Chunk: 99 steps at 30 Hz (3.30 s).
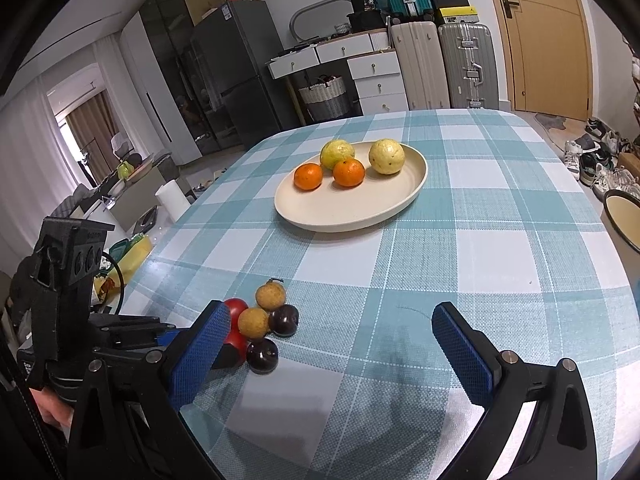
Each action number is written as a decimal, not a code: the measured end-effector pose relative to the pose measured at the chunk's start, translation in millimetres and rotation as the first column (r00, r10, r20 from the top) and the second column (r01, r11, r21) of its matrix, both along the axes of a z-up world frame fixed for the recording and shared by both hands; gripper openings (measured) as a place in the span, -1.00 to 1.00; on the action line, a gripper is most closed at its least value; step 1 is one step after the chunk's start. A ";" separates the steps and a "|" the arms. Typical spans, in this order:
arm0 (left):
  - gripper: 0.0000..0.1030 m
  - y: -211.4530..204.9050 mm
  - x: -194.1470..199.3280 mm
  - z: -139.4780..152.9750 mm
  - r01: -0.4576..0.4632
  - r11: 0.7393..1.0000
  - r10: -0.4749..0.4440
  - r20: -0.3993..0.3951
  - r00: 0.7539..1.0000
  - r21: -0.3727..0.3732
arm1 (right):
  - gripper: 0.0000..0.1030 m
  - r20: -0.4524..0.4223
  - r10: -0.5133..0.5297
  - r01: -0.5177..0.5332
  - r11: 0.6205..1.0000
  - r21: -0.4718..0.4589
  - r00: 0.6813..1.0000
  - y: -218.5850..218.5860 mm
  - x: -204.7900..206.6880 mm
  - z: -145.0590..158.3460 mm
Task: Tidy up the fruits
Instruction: 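Lift the red tomato with the left gripper while the right gripper grasps a dark plum, then carry the tomato and plum onto the cream plate and open both grippers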
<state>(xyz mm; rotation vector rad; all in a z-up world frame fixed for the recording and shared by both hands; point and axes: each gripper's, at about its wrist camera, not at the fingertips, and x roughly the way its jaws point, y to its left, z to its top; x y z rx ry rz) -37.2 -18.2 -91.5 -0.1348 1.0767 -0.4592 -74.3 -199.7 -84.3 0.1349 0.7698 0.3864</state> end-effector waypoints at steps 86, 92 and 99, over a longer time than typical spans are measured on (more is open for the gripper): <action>-0.48 17.3 148.1 54.5 -0.147 0.989 0.148 0.055 0.987 -0.028 | -0.53 0.005 0.164 -0.164 0.984 0.062 0.986 5.3 102.9 21.7; -0.48 11.9 180.0 51.4 -0.149 0.989 0.150 0.046 0.988 -0.016 | -0.53 -0.011 0.148 -0.147 0.987 0.069 0.989 4.0 133.8 19.2; -0.48 4.6 212.5 41.7 -0.148 0.989 0.149 0.032 0.988 -0.020 | -0.53 -0.051 0.120 -0.116 0.991 0.071 0.991 2.0 167.1 7.8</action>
